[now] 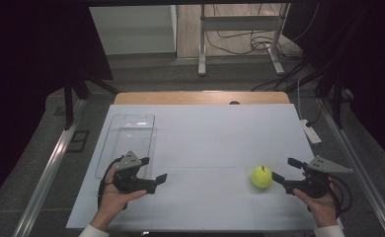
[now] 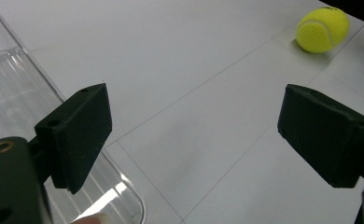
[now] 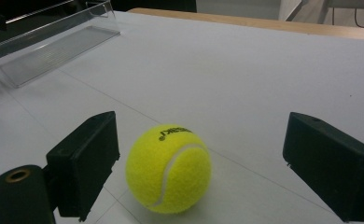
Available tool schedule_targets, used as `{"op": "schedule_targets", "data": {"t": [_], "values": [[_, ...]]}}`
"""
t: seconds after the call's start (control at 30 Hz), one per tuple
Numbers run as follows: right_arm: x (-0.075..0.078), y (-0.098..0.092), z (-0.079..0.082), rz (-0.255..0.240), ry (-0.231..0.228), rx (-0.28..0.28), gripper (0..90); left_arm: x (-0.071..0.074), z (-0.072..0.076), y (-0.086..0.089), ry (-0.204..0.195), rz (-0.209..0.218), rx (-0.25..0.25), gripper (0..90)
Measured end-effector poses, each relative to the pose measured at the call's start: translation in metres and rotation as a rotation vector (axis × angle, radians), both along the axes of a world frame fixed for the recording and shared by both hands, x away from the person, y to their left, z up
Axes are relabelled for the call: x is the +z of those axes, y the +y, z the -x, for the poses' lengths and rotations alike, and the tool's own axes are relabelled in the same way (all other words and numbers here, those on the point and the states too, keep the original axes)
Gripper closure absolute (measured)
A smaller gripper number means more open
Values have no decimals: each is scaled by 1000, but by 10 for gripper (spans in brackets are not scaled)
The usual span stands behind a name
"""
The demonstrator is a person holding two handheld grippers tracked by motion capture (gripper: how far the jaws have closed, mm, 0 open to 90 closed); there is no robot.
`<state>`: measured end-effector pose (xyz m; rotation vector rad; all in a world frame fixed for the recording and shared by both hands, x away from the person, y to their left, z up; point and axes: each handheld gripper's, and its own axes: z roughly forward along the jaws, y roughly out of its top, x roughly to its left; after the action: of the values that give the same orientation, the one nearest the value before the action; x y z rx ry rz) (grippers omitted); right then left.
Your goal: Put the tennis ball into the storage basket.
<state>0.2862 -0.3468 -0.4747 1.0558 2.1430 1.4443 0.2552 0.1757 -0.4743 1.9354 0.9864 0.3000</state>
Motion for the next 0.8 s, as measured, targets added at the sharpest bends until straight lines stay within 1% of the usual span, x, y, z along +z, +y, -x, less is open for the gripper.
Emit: {"op": "schedule_targets", "data": {"t": [0.13, 0.37, 0.57, 0.8], "values": [[0, 1, 0, 4, 1, 3, 110, 1, -2, -4, -3, -2, -8, 108], [-1, 1, 0, 4, 3, 3, 109, 1, -4, -9, 5, -10, -22, 108], [-2, 2, -1, 11, 3, 4, 110, 1, -8, -14, 9, -8, -35, 109], [-2, 4, 0, 6, 2, 4, 109, 4, -15, -27, 9, -14, -67, 109]]}}
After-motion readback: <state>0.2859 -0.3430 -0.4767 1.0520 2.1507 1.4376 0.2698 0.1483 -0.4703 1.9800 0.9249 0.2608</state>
